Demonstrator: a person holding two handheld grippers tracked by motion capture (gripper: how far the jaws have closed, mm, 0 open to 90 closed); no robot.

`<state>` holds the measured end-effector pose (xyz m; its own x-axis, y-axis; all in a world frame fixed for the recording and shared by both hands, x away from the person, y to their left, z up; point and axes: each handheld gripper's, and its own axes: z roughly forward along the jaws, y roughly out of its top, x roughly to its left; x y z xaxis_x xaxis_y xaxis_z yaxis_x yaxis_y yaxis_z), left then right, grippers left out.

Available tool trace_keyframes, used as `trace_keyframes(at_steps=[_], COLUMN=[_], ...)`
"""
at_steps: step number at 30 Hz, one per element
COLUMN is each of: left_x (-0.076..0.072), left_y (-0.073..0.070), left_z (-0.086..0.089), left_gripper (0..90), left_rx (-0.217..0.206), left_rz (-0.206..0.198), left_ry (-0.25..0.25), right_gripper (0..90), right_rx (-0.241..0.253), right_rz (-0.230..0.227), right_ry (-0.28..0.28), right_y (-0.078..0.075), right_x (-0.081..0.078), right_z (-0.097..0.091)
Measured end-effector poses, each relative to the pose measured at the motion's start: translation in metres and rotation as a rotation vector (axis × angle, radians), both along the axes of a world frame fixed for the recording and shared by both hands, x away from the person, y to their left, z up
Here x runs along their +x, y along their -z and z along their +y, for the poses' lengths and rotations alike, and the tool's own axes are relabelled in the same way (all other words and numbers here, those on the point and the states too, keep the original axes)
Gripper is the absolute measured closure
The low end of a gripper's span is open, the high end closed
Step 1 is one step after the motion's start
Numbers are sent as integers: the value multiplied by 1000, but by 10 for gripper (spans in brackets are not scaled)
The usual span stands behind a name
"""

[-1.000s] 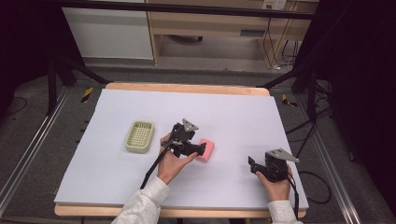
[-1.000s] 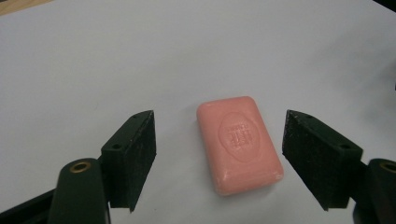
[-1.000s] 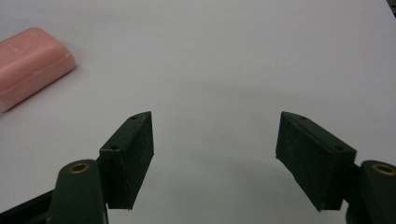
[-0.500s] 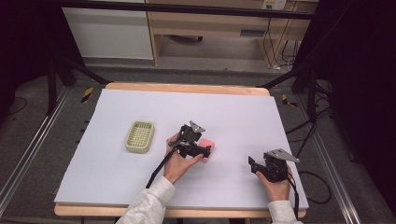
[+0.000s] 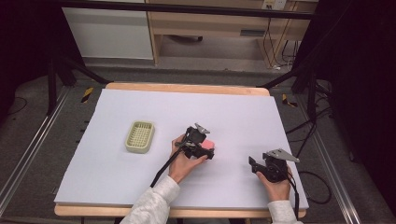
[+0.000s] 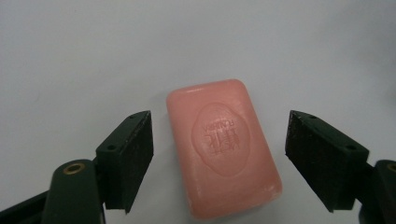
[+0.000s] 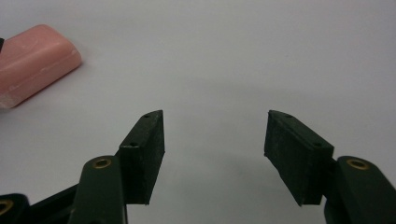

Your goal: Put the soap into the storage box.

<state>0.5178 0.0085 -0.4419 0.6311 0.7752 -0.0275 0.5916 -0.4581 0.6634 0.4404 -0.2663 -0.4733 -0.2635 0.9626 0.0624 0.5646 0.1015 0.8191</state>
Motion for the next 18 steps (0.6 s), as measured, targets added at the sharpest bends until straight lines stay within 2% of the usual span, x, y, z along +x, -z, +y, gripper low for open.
trace_keyframes(at_steps=[18], left_x=[8], left_y=[18], left_z=[-11], left_gripper=[242], left_rx=[38], left_rz=[49], left_ry=[-5], right_gripper=[392], right_rx=[-6], right_rz=[12], right_ry=[-5], right_y=[1], right_x=[0], right_z=[0])
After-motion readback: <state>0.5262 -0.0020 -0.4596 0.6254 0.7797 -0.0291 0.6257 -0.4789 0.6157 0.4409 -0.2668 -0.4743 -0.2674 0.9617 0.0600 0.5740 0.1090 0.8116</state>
